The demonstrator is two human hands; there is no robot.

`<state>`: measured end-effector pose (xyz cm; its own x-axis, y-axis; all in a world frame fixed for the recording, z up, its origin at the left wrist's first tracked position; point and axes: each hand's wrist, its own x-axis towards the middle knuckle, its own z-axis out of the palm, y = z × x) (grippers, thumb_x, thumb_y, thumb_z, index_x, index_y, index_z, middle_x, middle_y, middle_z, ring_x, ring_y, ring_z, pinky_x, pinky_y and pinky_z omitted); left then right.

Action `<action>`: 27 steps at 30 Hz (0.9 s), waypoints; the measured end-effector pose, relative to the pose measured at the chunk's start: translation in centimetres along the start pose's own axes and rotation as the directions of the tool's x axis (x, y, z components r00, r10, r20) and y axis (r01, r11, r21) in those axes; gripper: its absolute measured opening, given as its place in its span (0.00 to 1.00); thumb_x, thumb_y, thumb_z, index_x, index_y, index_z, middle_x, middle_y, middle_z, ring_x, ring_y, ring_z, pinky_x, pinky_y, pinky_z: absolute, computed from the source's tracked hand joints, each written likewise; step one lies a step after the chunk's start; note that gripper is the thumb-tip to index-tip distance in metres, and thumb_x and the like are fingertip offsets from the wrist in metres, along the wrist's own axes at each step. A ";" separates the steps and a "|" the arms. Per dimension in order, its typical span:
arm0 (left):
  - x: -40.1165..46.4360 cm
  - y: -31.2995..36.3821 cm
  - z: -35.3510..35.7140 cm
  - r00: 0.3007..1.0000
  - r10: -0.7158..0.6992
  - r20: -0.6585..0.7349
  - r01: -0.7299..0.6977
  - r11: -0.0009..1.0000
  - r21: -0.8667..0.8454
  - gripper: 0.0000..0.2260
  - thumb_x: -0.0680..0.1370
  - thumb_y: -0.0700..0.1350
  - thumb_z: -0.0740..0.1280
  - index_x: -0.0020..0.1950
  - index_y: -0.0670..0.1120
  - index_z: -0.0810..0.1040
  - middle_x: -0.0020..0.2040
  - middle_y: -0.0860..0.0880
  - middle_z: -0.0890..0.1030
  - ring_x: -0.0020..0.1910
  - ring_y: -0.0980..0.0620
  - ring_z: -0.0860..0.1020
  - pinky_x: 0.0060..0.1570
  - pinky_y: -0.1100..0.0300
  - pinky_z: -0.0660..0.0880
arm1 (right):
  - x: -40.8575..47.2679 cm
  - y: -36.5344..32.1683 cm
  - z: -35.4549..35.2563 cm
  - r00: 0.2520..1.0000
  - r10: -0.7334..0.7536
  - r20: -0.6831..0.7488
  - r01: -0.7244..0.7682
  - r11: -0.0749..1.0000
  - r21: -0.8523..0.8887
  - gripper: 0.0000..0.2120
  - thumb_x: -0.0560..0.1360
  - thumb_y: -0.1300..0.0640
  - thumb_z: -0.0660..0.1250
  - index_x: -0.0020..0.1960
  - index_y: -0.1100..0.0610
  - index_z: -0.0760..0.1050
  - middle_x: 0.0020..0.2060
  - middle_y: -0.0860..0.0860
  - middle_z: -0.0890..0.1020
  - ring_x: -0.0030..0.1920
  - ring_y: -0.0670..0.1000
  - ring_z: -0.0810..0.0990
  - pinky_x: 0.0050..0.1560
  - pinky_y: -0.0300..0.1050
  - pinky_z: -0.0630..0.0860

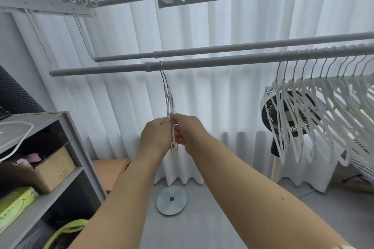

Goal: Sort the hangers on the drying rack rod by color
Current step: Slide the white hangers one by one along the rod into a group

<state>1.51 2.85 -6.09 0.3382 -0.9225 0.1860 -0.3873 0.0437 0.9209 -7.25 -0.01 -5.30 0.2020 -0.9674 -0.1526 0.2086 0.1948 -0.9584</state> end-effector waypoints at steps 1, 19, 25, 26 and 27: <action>-0.1 0.0 0.2 1.000 0.004 -0.003 -0.004 1.000 0.001 0.17 0.80 0.51 0.61 0.36 0.49 0.82 0.33 0.49 0.83 0.37 0.45 0.81 0.38 0.57 0.71 | 0.0 0.0 -0.2 1.000 -0.001 -0.007 0.001 1.000 0.002 0.07 0.77 0.57 0.64 0.48 0.62 0.77 0.32 0.55 0.75 0.26 0.50 0.72 0.24 0.35 0.70; -2.4 2.2 4.2 0.998 0.055 0.035 -0.052 0.995 -0.085 0.16 0.80 0.45 0.57 0.63 0.44 0.78 0.51 0.41 0.81 0.31 0.52 0.68 0.19 0.71 0.64 | -2.2 -0.5 -5.7 0.965 -0.160 -0.210 0.153 0.987 -0.047 0.15 0.75 0.61 0.63 0.61 0.58 0.71 0.37 0.54 0.77 0.29 0.49 0.72 0.27 0.38 0.67; -3.7 3.3 5.8 0.995 0.035 0.090 -0.018 0.982 -0.189 0.07 0.80 0.47 0.61 0.49 0.53 0.80 0.33 0.49 0.69 0.34 0.48 0.68 0.32 0.62 0.67 | -3.4 -1.3 -7.9 0.955 -0.182 -0.234 0.177 0.983 -0.041 0.20 0.76 0.63 0.59 0.67 0.56 0.71 0.35 0.53 0.76 0.26 0.49 0.71 0.29 0.40 0.67; -3.9 3.6 6.1 0.994 0.032 0.106 -0.009 0.976 -0.218 0.06 0.80 0.46 0.61 0.47 0.53 0.78 0.36 0.47 0.67 0.35 0.48 0.67 0.36 0.59 0.66 | -3.5 -1.4 -8.2 0.951 -0.184 -0.248 0.179 0.983 -0.044 0.20 0.76 0.63 0.59 0.68 0.56 0.71 0.35 0.53 0.76 0.26 0.49 0.71 0.30 0.40 0.67; -4.1 3.8 6.4 0.992 0.023 0.123 0.008 0.970 -0.243 0.07 0.80 0.46 0.62 0.44 0.53 0.77 0.37 0.46 0.67 0.35 0.48 0.67 0.38 0.56 0.66 | -3.7 -1.6 -8.6 0.947 -0.187 -0.261 0.182 0.982 -0.045 0.20 0.76 0.63 0.59 0.68 0.56 0.71 0.35 0.53 0.76 0.25 0.49 0.71 0.30 0.40 0.67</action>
<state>-6.89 4.32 -5.53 0.2216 -0.9613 0.1635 -0.1649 0.1283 0.9779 -16.59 1.87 -5.33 -0.0979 -0.9948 -0.0281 0.1982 0.0082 -0.9801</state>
